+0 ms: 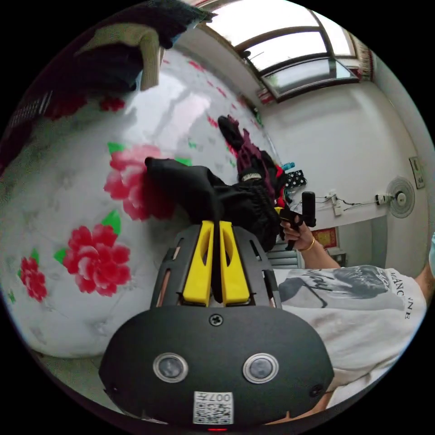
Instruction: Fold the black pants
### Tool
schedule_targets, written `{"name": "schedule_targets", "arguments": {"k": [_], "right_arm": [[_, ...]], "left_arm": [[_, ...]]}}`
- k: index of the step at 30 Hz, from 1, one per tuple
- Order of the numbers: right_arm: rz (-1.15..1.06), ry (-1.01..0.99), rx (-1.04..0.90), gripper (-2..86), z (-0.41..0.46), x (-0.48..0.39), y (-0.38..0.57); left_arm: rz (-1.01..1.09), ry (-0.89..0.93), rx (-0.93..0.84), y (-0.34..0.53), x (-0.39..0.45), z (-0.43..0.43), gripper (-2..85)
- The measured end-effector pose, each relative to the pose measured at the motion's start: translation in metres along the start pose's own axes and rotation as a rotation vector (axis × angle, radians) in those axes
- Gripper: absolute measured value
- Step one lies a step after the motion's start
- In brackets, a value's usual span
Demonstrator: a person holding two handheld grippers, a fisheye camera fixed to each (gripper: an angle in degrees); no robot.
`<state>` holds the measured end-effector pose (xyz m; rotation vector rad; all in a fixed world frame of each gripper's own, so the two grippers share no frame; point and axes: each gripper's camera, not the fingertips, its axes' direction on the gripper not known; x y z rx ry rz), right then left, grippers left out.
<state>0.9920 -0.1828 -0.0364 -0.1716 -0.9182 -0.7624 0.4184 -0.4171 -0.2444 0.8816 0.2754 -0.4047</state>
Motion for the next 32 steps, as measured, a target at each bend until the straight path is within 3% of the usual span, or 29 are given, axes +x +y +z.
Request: {"name": "schedule_targets", "arguments": {"k": [9, 13, 16, 20, 25, 28, 32], "right_arm": [[-0.376, -0.203, 0.115, 0.3, 0.029, -0.177, -0.207], [-0.463, -0.272, 0.178, 1.1, 0.085, -0.275, -0.313], [-0.451, -0.176, 0.186, 2.4, 0.141, -0.306, -0.361], [-0.454, -0.054, 0.076, 3.7, 0.207, -0.269, -0.328], [-0.311, 0.209, -0.102, 4.9, 0.220, -0.136, -0.204], [-0.094, 0.417, -0.167, 6.0, 0.168, -0.053, -0.120], [0.189, 0.686, 0.018, 7.7, 0.044, 0.003, -0.022]], "left_arm": [[0.218, -0.282, 0.353, -0.078, 0.022, -0.275, 0.0], [0.097, -0.474, 0.547, -0.107, -0.004, -0.391, 3.6], [-0.133, -0.664, 0.544, -0.116, -0.058, -0.428, 7.1], [-0.275, -0.697, 0.553, -0.073, -0.112, -0.405, 8.0], [-0.328, -0.795, 0.398, 0.023, -0.135, -0.261, 6.0], [-0.373, -0.687, 0.256, 0.060, -0.126, -0.170, 5.4], [-0.328, -0.548, 0.045, 0.067, -0.099, -0.070, 5.0]]}}
